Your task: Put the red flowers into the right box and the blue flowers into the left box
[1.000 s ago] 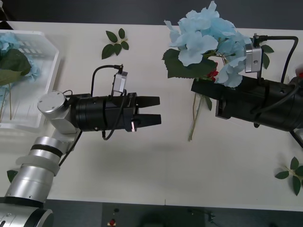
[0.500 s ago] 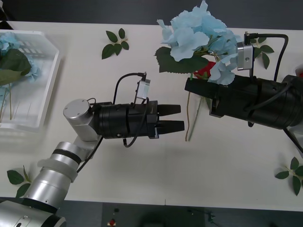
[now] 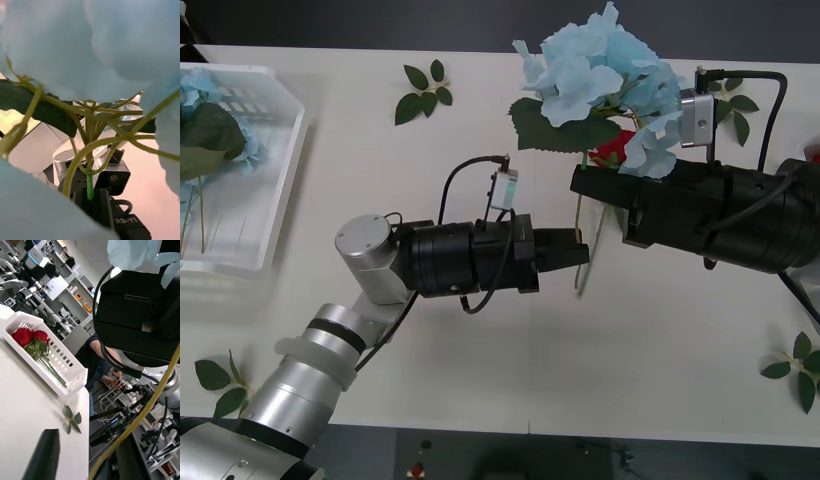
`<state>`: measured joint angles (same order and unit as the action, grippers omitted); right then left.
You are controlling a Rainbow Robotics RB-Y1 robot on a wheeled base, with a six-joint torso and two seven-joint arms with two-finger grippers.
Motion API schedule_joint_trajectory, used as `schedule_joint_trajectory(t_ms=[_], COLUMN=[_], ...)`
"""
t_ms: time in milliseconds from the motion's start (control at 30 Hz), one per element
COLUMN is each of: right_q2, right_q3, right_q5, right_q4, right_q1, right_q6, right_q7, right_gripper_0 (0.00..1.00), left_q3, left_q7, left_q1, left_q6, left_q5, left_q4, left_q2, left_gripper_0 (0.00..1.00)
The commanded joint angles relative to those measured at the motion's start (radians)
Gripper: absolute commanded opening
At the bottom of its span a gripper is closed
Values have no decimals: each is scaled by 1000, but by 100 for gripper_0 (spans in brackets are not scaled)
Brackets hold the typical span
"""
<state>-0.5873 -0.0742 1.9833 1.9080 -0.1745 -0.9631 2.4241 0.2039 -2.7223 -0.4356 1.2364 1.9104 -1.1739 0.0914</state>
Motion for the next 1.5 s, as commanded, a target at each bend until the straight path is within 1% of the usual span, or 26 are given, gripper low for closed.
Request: schedule_joint_trajectory(t_ms=[33, 233, 633, 667, 700, 733, 767, 800, 1067, 1267, 1400, 1500], right_q2=[-2, -2, -2, -2, -2, -2, -2, -2, -2, -2, -2, -3], right_q3=[11, 11, 11, 11, 13, 11, 11, 11, 11, 11, 11, 13], right_q5=[-4, -4, -4, -4, -4, -4, -4, -4, -4, -6, -21, -31], right_q4=[37, 37, 37, 37, 37, 37, 37, 37, 37, 37, 37, 37], right_q1=[-25, -25, -25, -25, -25, -25, -25, -25, -25, -25, -25, -25], right_q6=[1, 0, 1, 0, 1, 0, 1, 1, 0, 0, -2, -2], right_q7=[-42, -46, -63, -68, -74, -79, -83, -86, -106, -114, -120, -126], right_gripper_0=[0, 0, 1, 9, 45, 74, 93, 100, 100, 100, 100, 100], left_q3=[23, 32, 31, 31, 31, 31, 31, 31, 15, -24, -89, -141], left_q7=[17, 17, 17, 17, 17, 17, 17, 17, 17, 17, 17, 17], left_q1=[-32, -34, -40, -40, -41, -41, -41, -41, -40, -41, -41, -48], left_q6=[-32, -64, -80, -80, -80, -80, -80, -80, -77, -64, -51, -48], left_q5=[7, 7, 21, 25, 30, 36, 39, 42, 71, 131, 137, 137], left_q4=[-12, -12, -12, -12, -12, -13, -15, -17, -40, -59, -107, -122], left_q2=[-16, -16, -6, -2, 2, 5, 8, 10, 51, 172, 284, 347], left_gripper_0=[0, 0, 0, 0, 0, 0, 0, 0, 0, 0, 0, 0])
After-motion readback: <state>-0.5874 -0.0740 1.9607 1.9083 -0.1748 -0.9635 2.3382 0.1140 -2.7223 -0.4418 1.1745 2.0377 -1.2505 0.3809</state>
